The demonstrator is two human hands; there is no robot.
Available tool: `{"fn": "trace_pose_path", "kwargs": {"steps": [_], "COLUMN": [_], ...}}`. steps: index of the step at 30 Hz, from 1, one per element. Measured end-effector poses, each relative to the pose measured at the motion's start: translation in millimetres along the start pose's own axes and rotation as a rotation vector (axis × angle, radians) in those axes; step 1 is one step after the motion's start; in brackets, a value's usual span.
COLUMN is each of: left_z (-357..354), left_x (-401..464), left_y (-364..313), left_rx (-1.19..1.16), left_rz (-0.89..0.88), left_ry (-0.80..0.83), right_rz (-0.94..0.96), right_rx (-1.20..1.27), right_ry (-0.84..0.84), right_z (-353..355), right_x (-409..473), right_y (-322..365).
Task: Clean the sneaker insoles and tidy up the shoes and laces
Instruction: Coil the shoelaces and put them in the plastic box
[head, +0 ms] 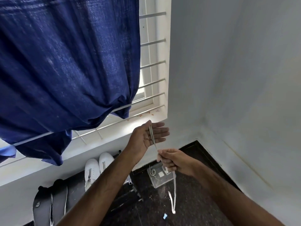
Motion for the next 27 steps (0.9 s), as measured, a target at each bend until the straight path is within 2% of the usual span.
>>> {"fn": "trace_pose_path", "kwargs": {"steps": [3, 6, 9, 11, 15, 18, 21, 24, 27], "left_z": [-1, -3, 0, 1, 6, 16, 17, 11, 10], "left_x": [-3, -6, -5, -1, 6, 8, 7, 2, -4], "left_y": [2, 6, 14, 20, 17, 6, 2, 6, 12], "left_rx": [0.025, 0.11, 0.23, 0.258, 0.071, -0.098, -0.063, 0.057, 0.128], "left_rz": [0.003, 0.007, 0.045, 0.056, -0.032, -0.075, -0.076, -0.06, -0.059], "left_ry": [0.037, 0.075, 0.067, 0.0, -0.21, -0.19, -0.106, -0.038, 0.007], "right_rz": [-0.1, -0.053, 0.083, 0.177, 0.26, 0.16, 0.01, -0.098, -0.135], "right_rx": [-0.07, 0.016, 0.032, -0.002, -0.088, -0.051, -0.006, 0.027, 0.022], "right_ry": [-0.171, -0.306, -0.275, -0.234, -0.182, -0.121, -0.064, -0.046, -0.156], "right_z": [21, 34, 25, 9, -24, -28, -18, -3, 16], "right_x": [6, -2, -25, -36, -38, -21, 1, 14, 16], "right_y": [20, 68, 118, 132, 105, 50, 10, 12, 45]}}
Point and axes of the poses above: each hand's wrist, its own x-axis towards the middle knuckle, its own z-axis out of the back of the hand, y = z × x, the point moved 1 cm from there along x, towards the middle knuckle, and after that the axes turned 14 degrees about -z, right-handed, at the moved point
